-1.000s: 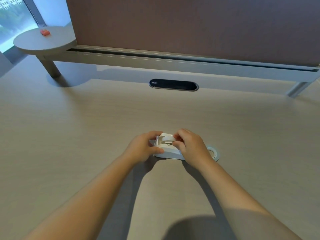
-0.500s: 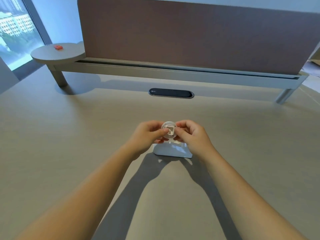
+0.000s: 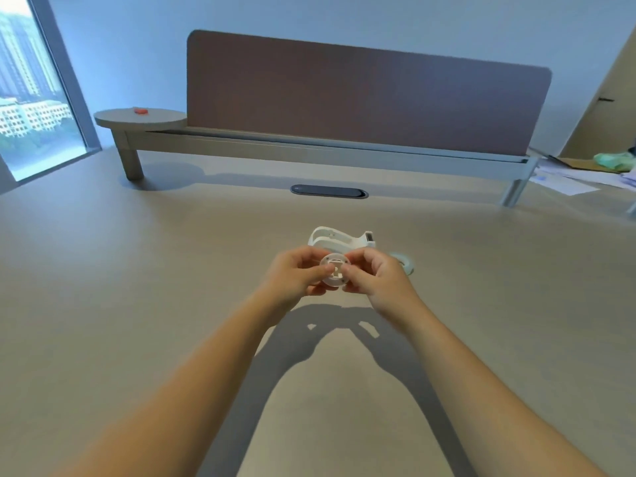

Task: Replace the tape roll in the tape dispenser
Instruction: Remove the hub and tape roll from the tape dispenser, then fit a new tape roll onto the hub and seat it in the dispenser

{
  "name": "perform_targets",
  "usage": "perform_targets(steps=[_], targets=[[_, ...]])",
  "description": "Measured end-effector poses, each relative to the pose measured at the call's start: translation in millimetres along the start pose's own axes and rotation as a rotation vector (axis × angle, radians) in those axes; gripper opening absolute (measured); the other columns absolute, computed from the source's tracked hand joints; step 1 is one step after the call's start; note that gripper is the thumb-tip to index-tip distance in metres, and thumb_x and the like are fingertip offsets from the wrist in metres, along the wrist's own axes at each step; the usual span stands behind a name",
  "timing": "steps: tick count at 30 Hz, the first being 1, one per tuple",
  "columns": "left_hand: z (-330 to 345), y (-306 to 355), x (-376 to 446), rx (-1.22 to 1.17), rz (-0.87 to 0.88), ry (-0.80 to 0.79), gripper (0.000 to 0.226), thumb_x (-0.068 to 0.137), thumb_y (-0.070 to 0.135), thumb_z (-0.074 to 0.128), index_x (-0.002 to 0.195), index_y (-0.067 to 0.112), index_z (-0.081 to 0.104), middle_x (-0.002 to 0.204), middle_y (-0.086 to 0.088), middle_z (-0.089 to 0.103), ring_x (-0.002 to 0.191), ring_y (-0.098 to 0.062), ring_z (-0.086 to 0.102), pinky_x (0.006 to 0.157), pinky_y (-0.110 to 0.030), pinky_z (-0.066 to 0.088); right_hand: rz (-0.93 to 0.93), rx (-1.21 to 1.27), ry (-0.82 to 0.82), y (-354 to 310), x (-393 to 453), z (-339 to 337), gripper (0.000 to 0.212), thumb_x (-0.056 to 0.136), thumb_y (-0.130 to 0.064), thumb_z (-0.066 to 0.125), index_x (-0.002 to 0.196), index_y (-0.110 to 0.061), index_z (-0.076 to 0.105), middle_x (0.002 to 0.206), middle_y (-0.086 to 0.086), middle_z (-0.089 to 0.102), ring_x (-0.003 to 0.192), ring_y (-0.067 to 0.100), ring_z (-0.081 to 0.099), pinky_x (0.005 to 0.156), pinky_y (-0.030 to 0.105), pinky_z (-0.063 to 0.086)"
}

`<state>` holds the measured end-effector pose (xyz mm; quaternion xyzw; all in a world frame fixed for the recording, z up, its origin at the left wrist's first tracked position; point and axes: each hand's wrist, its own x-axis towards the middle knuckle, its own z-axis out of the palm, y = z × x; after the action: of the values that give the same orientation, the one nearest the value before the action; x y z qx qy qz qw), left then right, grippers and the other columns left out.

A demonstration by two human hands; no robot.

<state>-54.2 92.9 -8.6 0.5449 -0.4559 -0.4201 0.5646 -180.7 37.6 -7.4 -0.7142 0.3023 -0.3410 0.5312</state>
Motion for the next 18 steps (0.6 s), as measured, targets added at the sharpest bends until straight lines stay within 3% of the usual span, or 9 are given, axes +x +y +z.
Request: perform_targets(steps=[3,7,10,12,15,18], targets=[[8.4,-1.7,-2.7,0.039,0.037,0.019,0.015,0.081,0.005,0.055,0.073,0.017,0.059,0.068,-0.002,0.061,0.053,-0.006,0.059,0.048,-0.012,0.047,-0.012,-0.024,0.021,0.6,-6.7,-1.8,0.009,0.084,-0.01,0.054,0.078,-0.017,0.056,0.085,0.023,0.059,0.081,0.026,0.057,0.078,0.036,0.053],[23.4,-10.6,5.4,0.052,0.069,0.057,0.014,0.08,0.002,0.056,0.071,0.013,0.057,0.066,-0.005,0.06,0.05,-0.007,0.057,0.044,-0.012,0.044,-0.057,-0.118,0.103,12.0,-7.0,-6.6,0.006,0.085,-0.017,0.052,0.081,-0.014,0.056,0.074,0.01,0.056,0.071,0.022,0.052,0.065,0.028,0.048],[28.3,-15.9,13.3,-0.009,0.051,0.06,0.013,0.079,0.002,0.056,0.072,0.012,0.059,0.068,-0.006,0.06,0.05,-0.005,0.06,0.047,-0.012,0.048,-0.049,-0.135,0.126,20.6,-3.3,-12.6,0.015,0.085,-0.02,0.052,0.092,-0.01,0.061,0.085,0.014,0.063,0.082,0.03,0.061,0.077,0.037,0.054],[30.1,-20.9,19.3,-0.033,0.022,0.069,0.011,0.08,0.003,0.057,0.075,0.012,0.061,0.071,-0.005,0.062,0.057,-0.007,0.062,0.052,-0.012,0.052,-0.032,-0.14,0.124,27.4,0.4,-17.7,0.017,0.085,-0.021,0.053,0.096,-0.011,0.062,0.089,0.011,0.066,0.086,0.027,0.064,0.075,0.032,0.056],[32.5,-30.1,26.9,-0.056,-0.016,0.084,0.008,0.08,0.008,0.057,0.08,0.013,0.063,0.076,-0.002,0.063,0.07,-0.011,0.062,0.062,-0.015,0.055,0.003,-0.046,0.151,35.7,5.5,-22.2,0.011,0.086,-0.019,0.053,0.087,-0.021,0.063,0.08,-0.004,0.064,0.076,0.012,0.063,0.058,0.014,0.053],[33.4,-41.2,36.0,-0.095,-0.06,0.157,0.016,0.081,0.012,0.056,0.094,0.005,0.063,0.078,-0.001,0.062,0.075,-0.014,0.061,0.069,-0.021,0.054,-0.002,-0.124,0.214,44.4,11.4,-28.8,0.014,0.086,-0.017,0.051,0.094,-0.02,0.063,0.078,-0.012,0.06,0.075,0.008,0.059,0.059,0.012,0.051]])
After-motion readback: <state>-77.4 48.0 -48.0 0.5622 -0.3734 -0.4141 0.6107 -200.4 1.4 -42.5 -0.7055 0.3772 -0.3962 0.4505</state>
